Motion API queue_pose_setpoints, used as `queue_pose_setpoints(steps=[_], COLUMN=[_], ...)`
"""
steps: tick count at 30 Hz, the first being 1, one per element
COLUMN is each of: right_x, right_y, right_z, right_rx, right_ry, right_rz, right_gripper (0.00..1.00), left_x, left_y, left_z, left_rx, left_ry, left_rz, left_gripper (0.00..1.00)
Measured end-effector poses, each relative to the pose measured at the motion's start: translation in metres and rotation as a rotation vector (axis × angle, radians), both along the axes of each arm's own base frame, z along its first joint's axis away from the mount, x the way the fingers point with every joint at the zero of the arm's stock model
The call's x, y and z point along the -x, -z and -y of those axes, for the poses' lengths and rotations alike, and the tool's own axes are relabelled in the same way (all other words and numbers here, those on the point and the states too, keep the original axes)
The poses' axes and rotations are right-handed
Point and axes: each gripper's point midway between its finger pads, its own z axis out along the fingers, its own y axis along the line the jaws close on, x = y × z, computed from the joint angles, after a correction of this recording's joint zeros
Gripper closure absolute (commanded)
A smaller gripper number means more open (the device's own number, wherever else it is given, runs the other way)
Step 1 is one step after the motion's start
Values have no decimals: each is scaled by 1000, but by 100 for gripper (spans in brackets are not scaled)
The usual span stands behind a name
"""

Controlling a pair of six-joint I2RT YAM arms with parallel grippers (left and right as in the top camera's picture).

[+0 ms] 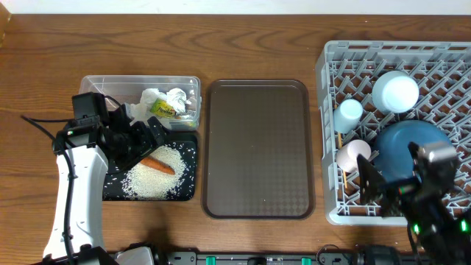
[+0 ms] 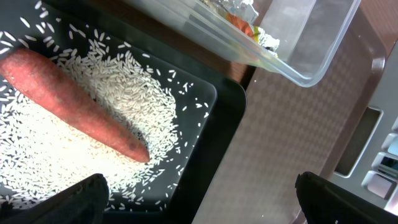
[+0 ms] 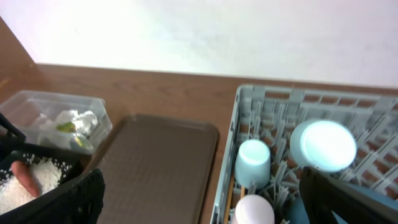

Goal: Sort waste into correct bins and load items into the dishwasher rack

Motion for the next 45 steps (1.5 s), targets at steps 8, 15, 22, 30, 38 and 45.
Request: queue_pose_setpoints(steps=[8,15,22,30,38,45], right_x=[39,63,88,120,134,142], right_y=[-9,23,71,113,125,124], right_z=[-2,-4,-5,-7,-7,-8], right_rx=[5,0,-10,-22,-25,-21], right_ry=[0,0,-1,-2,-1,-1], right_rz=[96,-8,-226,-447,-502,-434], right_gripper=[1,1,1,1,1,1], left_x=[0,0,0,0,0,0], left_y=[0,0,0,0,0,0], left_z=[0,0,0,0,0,0], left_rx=[0,0,0,0,0,0], left_ry=[0,0,0,0,0,0], left_rz=[-1,0,0,0,0,0], left_gripper=[1,1,1,1,1,1])
